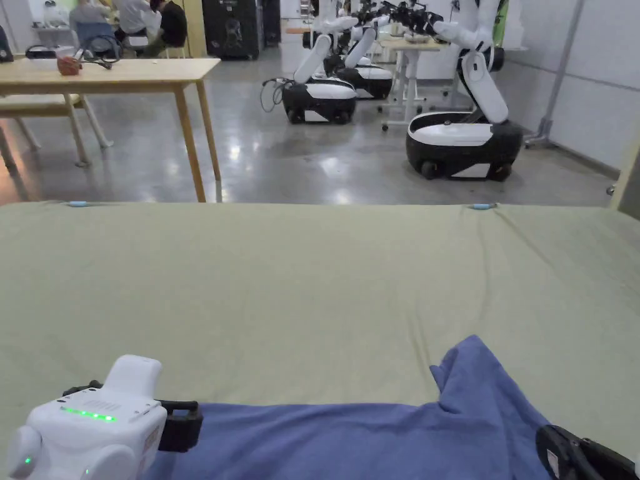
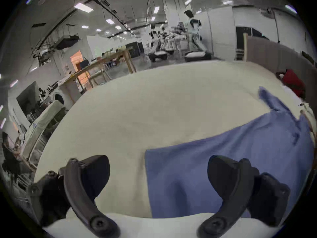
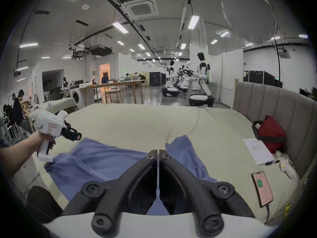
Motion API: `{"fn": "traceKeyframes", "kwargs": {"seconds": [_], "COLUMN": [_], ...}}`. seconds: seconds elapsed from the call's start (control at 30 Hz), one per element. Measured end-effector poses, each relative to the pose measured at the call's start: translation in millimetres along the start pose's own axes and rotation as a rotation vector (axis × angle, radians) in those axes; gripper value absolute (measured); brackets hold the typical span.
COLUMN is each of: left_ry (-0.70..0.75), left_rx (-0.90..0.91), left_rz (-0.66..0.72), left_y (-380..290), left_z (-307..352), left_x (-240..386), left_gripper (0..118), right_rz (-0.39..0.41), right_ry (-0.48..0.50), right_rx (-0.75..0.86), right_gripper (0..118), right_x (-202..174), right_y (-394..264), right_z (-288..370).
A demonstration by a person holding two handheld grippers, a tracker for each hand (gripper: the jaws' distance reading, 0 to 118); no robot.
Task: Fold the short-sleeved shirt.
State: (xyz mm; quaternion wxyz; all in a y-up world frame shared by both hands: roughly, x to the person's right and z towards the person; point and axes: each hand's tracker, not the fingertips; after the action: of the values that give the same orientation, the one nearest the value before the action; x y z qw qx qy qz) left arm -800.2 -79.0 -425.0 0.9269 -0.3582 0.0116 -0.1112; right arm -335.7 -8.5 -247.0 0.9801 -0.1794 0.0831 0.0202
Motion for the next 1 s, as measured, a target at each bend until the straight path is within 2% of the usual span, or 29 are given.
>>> {"fn": "traceKeyframes", "kwargs": {"seconds": [0.07, 0.1, 0.13, 0.2, 0.27, 0.3, 0.37, 0.4, 0.43, 0.5, 0.6, 0.63, 0.67, 0.7, 0.77, 0.8, 0.87, 1.0], "left_ry": [0.020, 0.021, 0.013, 0.007, -0.082, -0.053, -0.051, -0.046, -0.052, -0.063, -0.055, -0.059, -0.063, -0.062, -0.061, -0.060, -0.066, -0.085], "left_rx": [-0.065, -0.086, -0.116, -0.176, -0.208, -0.167, -0.166, -0.164, -0.160, -0.149, -0.127, -0.121, -0.118, -0.112, -0.099, -0.094, -0.086, -0.009], "left_rz": [-0.001, -0.002, -0.005, -0.052, -0.076, -0.097, -0.124, -0.123, -0.117, -0.090, -0.076, -0.066, -0.056, -0.056, -0.062, -0.062, -0.058, -0.020], "left_y": [10.2, 11.9, 12.8, 12.0, 6.5, 9.6, 12.6, 13.2, 15.8, 18.0, 21.2, 22.0, 23.1, 24.1, 27.4, 29.3, 32.9, 36.4], "left_z": [-38.5, -51.7, -65.6, -73.9, -80.0, -64.4, -56.1, -52.5, -45.7, -36.0, -26.5, -22.8, -20.5, -17.6, -10.6, -7.4, -3.8, 34.0], "left_x": [-1.2, -2.2, -2.2, 11.7, 20.0, 30.3, 37.1, 38.6, 36.9, 36.3, 30.1, 29.6, 27.4, 26.4, 29.2, 30.3, 25.2, 16.3], "left_gripper": [112, 103, 87, 37, 16, 6, 2, 2, 1, 1, 1, 1, 1, 1, 1, 1, 1, 1], "right_rz": [0.007, 0.009, 0.000, -0.035, -0.047, -0.049, -0.060, -0.060, -0.058, -0.050, 0.061, 0.072, 0.015, 0.009, 0.068, 0.083, 0.061, 0.052], "right_ry": [-0.036, -0.070, -0.102, -0.121, -0.150, -0.160, -0.175, -0.169, -0.141, -0.138, -0.192, -0.212, -0.146, -0.175, -0.168, -0.173, -0.143, -0.132], "right_rx": [-0.070, -0.103, -0.130, -0.211, -0.263, -0.300, -0.406, -0.475, -0.536, -0.621, -0.773, -0.813, -0.764, -0.716, -0.691, -0.671, -0.653, -0.494], "right_gripper": [3, 3, 3, 3, 7, 26, 82, 104, 105, 104, 101, 86, 67, 53, 3, 3, 3, 3], "right_x": [15.9, 24.2, 36.6, 63.3, 86.9, 97.2, 113.6, 119.7, 125.0, 128.8, 125.8, 124.8, 122.6, 117.7, 106.7, 102.3, 101.2, 97.6], "right_y": [0.3, 0.7, 0.4, 5.0, 11.6, 15.1, 18.7, 16.8, 12.4, 0.1, -21.1, -26.5, -27.6, -22.1, -15.5, -14.4, -6.8, 26.8], "right_z": [-17.9, -27.8, -40.9, -71.3, -103.9, -123.2, -164.3, -185.3, -204.7, -235.1, -264.6, -267.4, -258.9, -251.7, -243.2, -236.2, -228.5, -180.6]}}
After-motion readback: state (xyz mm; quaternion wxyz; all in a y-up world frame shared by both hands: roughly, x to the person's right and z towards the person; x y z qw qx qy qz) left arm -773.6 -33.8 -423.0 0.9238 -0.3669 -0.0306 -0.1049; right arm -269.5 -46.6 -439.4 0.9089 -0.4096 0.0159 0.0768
